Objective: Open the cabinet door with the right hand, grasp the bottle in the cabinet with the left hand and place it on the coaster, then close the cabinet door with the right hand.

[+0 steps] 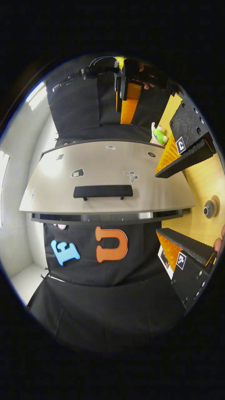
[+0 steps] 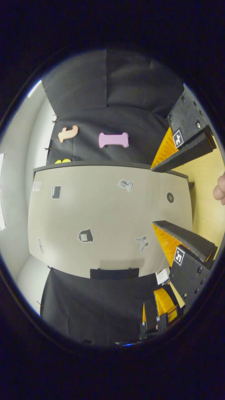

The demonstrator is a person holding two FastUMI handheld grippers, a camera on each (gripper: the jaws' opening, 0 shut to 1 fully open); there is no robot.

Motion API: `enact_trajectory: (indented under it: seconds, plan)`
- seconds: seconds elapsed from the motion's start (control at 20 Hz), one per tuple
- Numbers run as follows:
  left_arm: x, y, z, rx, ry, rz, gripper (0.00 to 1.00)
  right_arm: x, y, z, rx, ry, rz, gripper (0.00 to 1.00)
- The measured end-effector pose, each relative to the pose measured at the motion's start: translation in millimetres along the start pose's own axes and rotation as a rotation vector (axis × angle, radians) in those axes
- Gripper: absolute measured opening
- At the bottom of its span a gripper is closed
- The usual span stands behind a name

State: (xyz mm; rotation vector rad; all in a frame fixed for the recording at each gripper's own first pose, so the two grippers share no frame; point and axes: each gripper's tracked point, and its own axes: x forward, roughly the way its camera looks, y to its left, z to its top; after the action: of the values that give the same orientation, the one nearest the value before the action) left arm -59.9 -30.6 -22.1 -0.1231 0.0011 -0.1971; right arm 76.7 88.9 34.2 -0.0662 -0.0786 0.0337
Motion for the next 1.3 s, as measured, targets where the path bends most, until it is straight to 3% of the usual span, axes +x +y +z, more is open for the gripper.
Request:
enact_trajectory:
  seconds: [0.15, 0.35, 0.4, 0.45, 0.5, 0.6, 0.65, 0.85, 0.95, 1.3]
  plan:
    - [10, -18, -7, 0.001, 0.047, 0.008, 0.96, -1, -12, -6, -0.005, 0.015, 0.045, 1.0]
    - [19, -33, -11, 0.036, 0.082, 0.092, 0.96, 5, -26, -12, 0.0, 0.002, 0.138, 0.96]
    - [22, -38, -10, 0.043, 0.081, 0.105, 1.0, 6, -31, -15, -0.01, 0.009, 0.16, 0.99]
    - [26, -44, -11, 0.043, 0.085, 0.112, 0.96, 7, -38, -18, -0.021, 0.025, 0.174, 1.0]
    - [29, -49, -13, 0.036, 0.093, 0.11, 0.97, 6, -45, -18, -0.021, 0.03, 0.181, 0.96]
    - [33, -55, -10, 0.038, 0.091, 0.11, 0.97, 8, -62, -8, 0.004, 0.001, 0.167, 1.0]
    - [36, -55, -9, 0.04, 0.09, 0.114, 0.97, 9, -68, -6, 0.016, -0.009, 0.16, 0.96]
    - [45, -54, -14, 0.048, 0.113, 0.11, 0.97, 10, -70, -16, 0.038, 0.041, 0.165, 0.95]
    - [49, -53, -12, 0.053, 0.104, 0.095, 0.96, 9, -70, -18, 0.04, 0.049, 0.157, 0.99]
    - [37, -30, -10, 0.068, 0.062, 0.053, 0.96, -12, -56, -21, 0.081, 0.053, 0.033, 0.99]
